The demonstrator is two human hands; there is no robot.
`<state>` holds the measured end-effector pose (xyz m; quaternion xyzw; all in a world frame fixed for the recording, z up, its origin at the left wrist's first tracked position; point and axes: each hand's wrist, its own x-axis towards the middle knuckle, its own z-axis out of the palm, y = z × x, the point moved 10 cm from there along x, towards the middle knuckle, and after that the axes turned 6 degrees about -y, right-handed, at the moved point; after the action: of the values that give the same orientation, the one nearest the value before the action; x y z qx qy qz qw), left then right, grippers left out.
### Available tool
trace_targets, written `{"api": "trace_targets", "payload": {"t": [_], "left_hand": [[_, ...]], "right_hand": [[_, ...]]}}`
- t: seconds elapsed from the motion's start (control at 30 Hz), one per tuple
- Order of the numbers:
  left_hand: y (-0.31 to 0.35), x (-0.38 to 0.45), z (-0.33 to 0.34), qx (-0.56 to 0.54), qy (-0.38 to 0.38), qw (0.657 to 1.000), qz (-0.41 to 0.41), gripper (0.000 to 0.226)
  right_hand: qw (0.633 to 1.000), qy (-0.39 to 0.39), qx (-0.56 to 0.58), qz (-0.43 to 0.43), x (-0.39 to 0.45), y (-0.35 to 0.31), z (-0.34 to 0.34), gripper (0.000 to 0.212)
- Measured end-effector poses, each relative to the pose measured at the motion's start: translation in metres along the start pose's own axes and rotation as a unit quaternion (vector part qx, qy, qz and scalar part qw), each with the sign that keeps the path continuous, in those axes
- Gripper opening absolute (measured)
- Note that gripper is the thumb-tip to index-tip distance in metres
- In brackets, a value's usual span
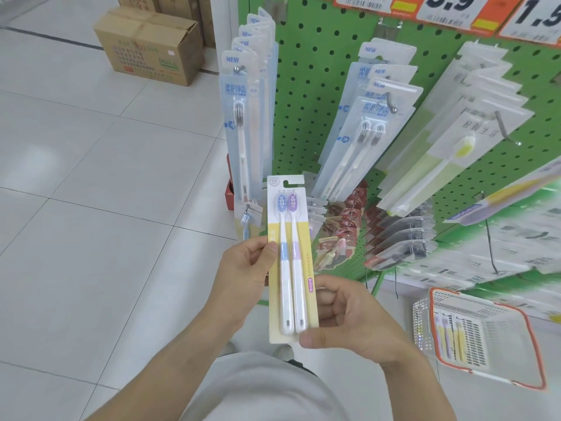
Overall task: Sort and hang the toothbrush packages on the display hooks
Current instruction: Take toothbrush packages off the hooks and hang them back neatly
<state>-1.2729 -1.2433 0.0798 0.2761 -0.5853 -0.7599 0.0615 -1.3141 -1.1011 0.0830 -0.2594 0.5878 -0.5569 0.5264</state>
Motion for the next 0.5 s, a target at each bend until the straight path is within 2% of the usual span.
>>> {"api": "trace_targets", "payload": {"t": [0.17,0.27,0.37,0.47,0.5], "left_hand": [[0.001,0.007,-0.006,-0.048,0.001,0.999,-0.012,0.023],[0.0,0.005,0.001,-0.055,-0.036,0.998,-0.019,0.023],[0.003,0.003,0.003,-0.019,-0.029,0.999,-0.004,0.022],[0.023,-0.003,-0.012,0.113,0.073,0.988,0.077,0.046],[0.031,-0.006,-0.012,0.137,0.086,0.981,0.104,0.052]], "right_hand": [[0.99,0.015,0.108,-0.088,0.009,-0.012,0.004,0.068],[0.981,0.048,0.152,-0.11,0.014,-0.018,0.005,0.058],[0.98,0.119,0.106,-0.119,0.016,-0.018,-0.005,0.051],[0.973,0.199,-0.014,-0.119,0.01,-0.019,-0.018,0.048],[0.968,0.217,-0.058,-0.11,0.008,-0.018,-0.02,0.05]]}}
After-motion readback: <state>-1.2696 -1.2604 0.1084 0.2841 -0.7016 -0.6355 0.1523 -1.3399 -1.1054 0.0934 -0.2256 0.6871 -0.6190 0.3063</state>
